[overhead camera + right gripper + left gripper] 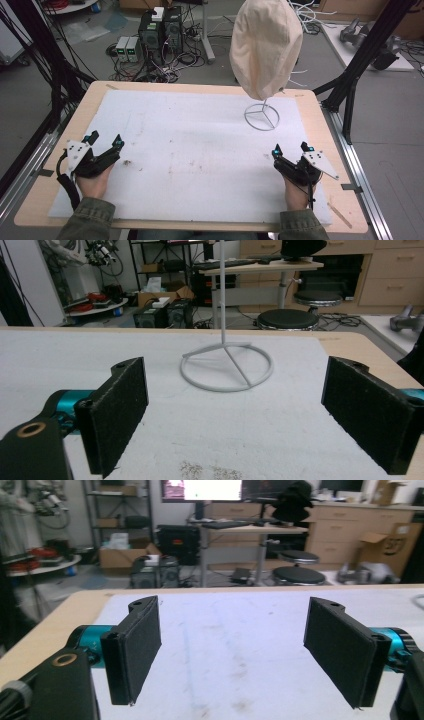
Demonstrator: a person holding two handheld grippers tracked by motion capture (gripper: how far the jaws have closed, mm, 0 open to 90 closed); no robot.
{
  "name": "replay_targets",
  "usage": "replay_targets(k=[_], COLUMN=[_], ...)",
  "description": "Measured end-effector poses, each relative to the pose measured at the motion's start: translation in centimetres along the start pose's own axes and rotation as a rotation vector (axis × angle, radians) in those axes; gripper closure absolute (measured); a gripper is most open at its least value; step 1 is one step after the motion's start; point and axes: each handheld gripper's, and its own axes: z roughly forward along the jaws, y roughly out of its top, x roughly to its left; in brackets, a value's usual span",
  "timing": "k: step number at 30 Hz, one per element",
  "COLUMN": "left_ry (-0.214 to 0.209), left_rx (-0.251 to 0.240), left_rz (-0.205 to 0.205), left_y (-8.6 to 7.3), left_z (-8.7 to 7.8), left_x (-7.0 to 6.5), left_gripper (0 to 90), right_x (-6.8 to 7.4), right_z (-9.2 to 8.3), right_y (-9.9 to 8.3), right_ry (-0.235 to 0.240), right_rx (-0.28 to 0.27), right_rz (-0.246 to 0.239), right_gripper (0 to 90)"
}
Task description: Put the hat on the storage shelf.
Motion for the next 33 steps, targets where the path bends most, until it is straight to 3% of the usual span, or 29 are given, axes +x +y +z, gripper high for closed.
replay_targets(k=[4,6,10,19,33], left_ry=[0.07,0.091,0.116,0.062,0.044], left_rx=[0.008,-0.006,0.011,0.016,-0.009], left_rz=[-0.013,-0.03,-0.032,-0.028,-0.085], left_y=[-0.4,-0.6,-0.8,-1.1,-1.2], left_z=[-0.7,-1.0,-1.2,-1.1,-1.7], left_x=[0.8,1.2,1.6,1.4,1.8], left_gripper=[22.3,21.1,20.5,20.2,20.2], right_x=[0.0,0.0,0.1,0.0,0.0], right_z=[-0.2,-0.3,-0.3,-0.2,-0.4], right_y=[0.0,0.0,0.0,-0.1,-0.1], right_ry=[-0.012,-0.012,-0.009,-0.004,0.004], right_rx=[-0.005,-0.006,-0.005,0.012,0.023], right_rz=[0.003,0.006,0.006,0.028,0.05], right_gripper=[10.6,10.6,10.5,10.6,10.6])
